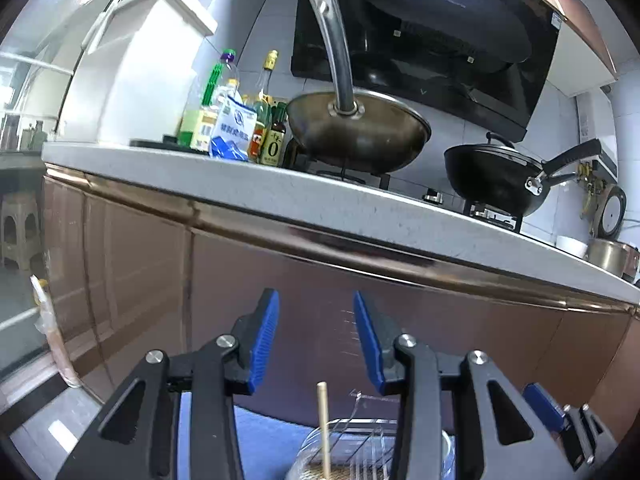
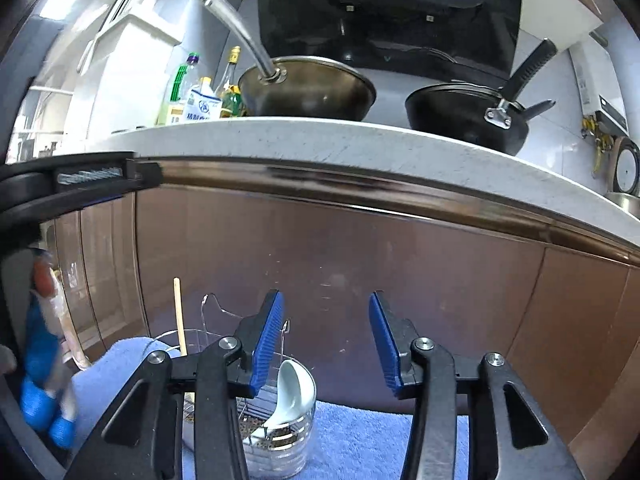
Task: Organize utensils
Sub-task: 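Grasp a chopstick with the left gripper while the right gripper carries the spoon to the holder, then drop the chopstick and spoon into the clear holder, opening both grippers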
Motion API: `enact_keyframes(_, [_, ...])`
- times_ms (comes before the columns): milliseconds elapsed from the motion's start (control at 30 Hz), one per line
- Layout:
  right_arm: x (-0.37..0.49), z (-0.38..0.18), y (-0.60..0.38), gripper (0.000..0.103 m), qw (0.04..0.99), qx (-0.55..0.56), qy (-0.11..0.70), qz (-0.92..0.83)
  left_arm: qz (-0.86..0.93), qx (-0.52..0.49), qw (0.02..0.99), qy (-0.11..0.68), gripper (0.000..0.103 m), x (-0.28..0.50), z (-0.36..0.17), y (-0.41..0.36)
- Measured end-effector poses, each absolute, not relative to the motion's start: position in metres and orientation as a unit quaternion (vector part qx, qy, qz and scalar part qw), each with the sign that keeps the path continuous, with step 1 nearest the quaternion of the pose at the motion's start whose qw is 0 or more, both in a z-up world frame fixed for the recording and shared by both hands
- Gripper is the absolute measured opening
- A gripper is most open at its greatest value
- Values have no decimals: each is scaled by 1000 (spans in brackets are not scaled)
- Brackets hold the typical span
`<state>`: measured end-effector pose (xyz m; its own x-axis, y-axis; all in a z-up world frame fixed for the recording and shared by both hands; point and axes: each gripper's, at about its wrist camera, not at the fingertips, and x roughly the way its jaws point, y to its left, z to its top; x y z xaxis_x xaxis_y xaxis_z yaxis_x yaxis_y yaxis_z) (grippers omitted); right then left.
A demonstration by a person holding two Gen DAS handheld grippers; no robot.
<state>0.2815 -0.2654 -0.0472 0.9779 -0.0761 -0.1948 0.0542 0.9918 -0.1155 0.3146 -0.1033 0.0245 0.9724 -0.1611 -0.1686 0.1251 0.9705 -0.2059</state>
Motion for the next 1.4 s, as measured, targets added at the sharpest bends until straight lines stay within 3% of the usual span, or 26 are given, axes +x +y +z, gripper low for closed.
enact_keyframes(667, [108, 15, -296, 44, 990, -17, 136, -7, -81, -59, 972, 213, 38, 165, 58, -9])
enact_keyframes(1133, [52, -47, -328, 39, 966, 54, 252, 25, -184, -40, 896, 403, 38, 141, -16, -13])
enact_keyframes(1400, [62, -95, -355, 38, 944, 98, 312, 33, -200, -43, 865, 458, 37, 154, -61, -36])
